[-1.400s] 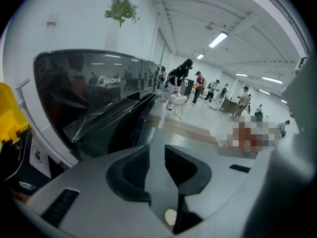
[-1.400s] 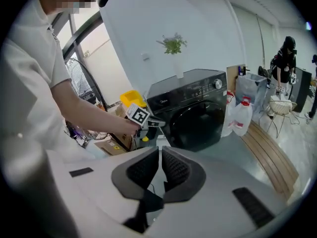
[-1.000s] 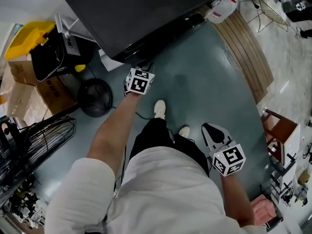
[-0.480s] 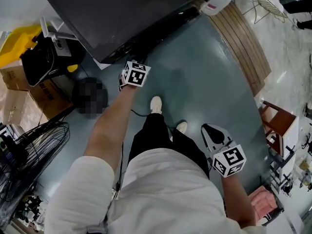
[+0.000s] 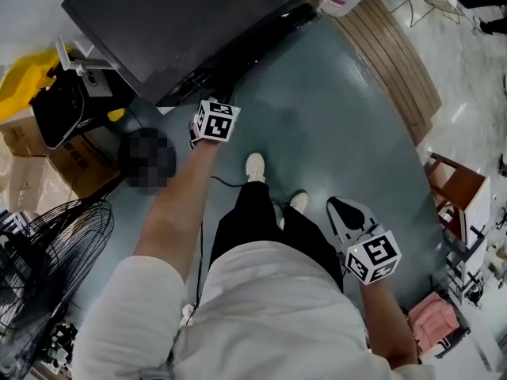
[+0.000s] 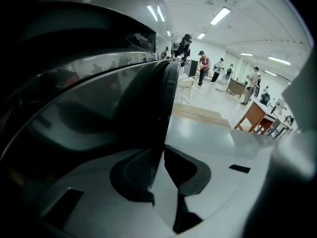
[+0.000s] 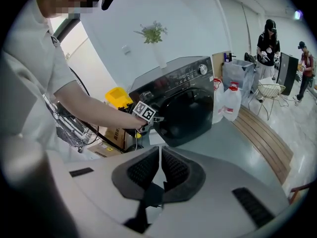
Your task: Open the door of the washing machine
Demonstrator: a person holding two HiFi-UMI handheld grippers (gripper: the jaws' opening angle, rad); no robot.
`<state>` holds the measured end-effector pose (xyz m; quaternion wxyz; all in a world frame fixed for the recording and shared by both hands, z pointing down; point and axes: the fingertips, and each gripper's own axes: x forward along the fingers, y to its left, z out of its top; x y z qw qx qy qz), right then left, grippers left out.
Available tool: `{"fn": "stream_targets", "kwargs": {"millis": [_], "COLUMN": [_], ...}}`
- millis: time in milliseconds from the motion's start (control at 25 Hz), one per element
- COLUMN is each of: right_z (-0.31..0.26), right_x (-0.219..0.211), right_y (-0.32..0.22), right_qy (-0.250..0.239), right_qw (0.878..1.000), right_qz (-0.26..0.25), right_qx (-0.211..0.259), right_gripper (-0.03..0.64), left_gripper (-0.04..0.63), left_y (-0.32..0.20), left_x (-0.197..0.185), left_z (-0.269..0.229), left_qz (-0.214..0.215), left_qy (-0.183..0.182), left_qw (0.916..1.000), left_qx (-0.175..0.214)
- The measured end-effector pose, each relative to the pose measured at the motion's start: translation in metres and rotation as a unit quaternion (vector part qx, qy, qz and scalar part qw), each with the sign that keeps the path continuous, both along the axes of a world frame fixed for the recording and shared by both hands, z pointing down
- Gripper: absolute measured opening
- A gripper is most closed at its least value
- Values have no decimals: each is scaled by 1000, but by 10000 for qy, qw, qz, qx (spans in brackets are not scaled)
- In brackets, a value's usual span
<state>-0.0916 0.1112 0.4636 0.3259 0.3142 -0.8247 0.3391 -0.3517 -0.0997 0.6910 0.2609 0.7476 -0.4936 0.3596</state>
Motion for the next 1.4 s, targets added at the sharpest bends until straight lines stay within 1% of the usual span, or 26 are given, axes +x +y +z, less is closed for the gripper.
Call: {"fn": "stream_targets", "kwargs": {"millis": [160,320,400,560,640,720,840,920,1120,1280,1400], "right_z": [1,4,4,5,5,6,12,14,13,11,12], "right_x": [-5,-9,-11,-12,-9,-4,3,5,18,38,54], "right_y": [2,3,4,7,6,4,2,-1,-7,-10,-9], "right_qy": [-39,-81,-108,-126,-133,-152,-210,-282,-427,-492,-498], "right_qw": [10000,9999,9999,9999,9999,9998,9996,9991,9969,9950,9939], "right_qz": [21,53,46,-26,-70,-109,-164,-278,-628,-838,-964], "right_qx": [6,28,22,-10,16,67,89,129,218,228,205], "right_gripper": [23,22,21,21,21,20,18,17,17,14,12], "left_gripper": [80,78,78,75,77,77,74,74,74,74,74], "left_y": [2,-2,-1,10,13,17,28,33,51,58,67], "left_x": [1,1,2,15,20,26,45,59,95,127,145], "left_z": [0,-2,-2,0,0,0,1,1,2,4,5], "left_qz": [6,-27,-35,108,-25,-99,-20,-63,-429,-619,-771], "left_qy": [-24,-29,-9,57,113,131,173,203,320,386,410], "left_qw": [10000,10000,10000,9999,9999,9999,9997,9997,9981,9967,9950], "left_qx": [-60,55,50,-46,7,-39,-156,-150,-293,-344,-480]}}
